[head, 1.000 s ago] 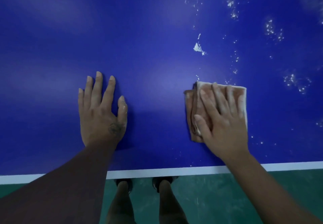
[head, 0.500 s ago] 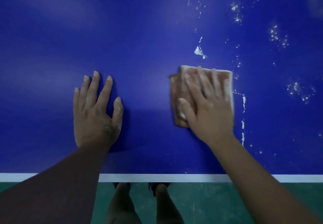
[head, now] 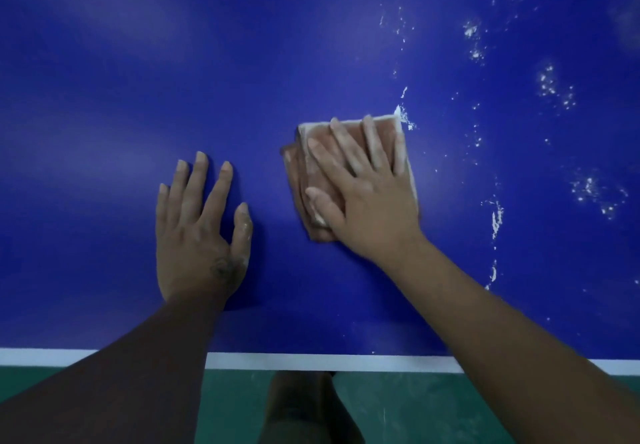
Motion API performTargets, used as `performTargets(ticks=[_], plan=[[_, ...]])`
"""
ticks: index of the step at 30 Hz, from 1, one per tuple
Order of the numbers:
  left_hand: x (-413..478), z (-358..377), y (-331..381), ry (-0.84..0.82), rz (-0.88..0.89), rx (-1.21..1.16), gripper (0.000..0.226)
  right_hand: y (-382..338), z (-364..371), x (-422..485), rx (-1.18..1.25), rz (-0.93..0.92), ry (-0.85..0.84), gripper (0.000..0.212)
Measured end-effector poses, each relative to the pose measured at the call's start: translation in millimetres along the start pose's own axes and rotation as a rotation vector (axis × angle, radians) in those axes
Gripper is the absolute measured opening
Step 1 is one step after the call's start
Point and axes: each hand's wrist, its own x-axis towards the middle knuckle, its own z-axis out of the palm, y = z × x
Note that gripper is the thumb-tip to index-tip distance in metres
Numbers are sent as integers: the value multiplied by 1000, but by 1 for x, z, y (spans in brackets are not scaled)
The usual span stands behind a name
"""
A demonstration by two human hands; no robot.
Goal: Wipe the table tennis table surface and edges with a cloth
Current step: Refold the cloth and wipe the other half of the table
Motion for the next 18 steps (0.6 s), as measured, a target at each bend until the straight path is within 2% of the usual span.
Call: performTargets(ticks=[2, 6, 9, 15, 18], plan=[[-1, 0, 0, -6, -2, -3, 61, 28, -3, 11, -28, 53, 16, 63], [1, 0, 0, -2, -5, -23, 60, 93, -18, -9, -75, 274, 16, 63], [1, 0, -1, -7, -3, -20, 59, 97, -24, -28, -96, 379, -35, 66], [1, 1, -4, -11, -1, -8, 60, 15, -5, 11, -85, 124, -54, 65], [2, -3, 2, -46, -11, 1, 61, -7, 3, 53, -10, 87, -32, 65]])
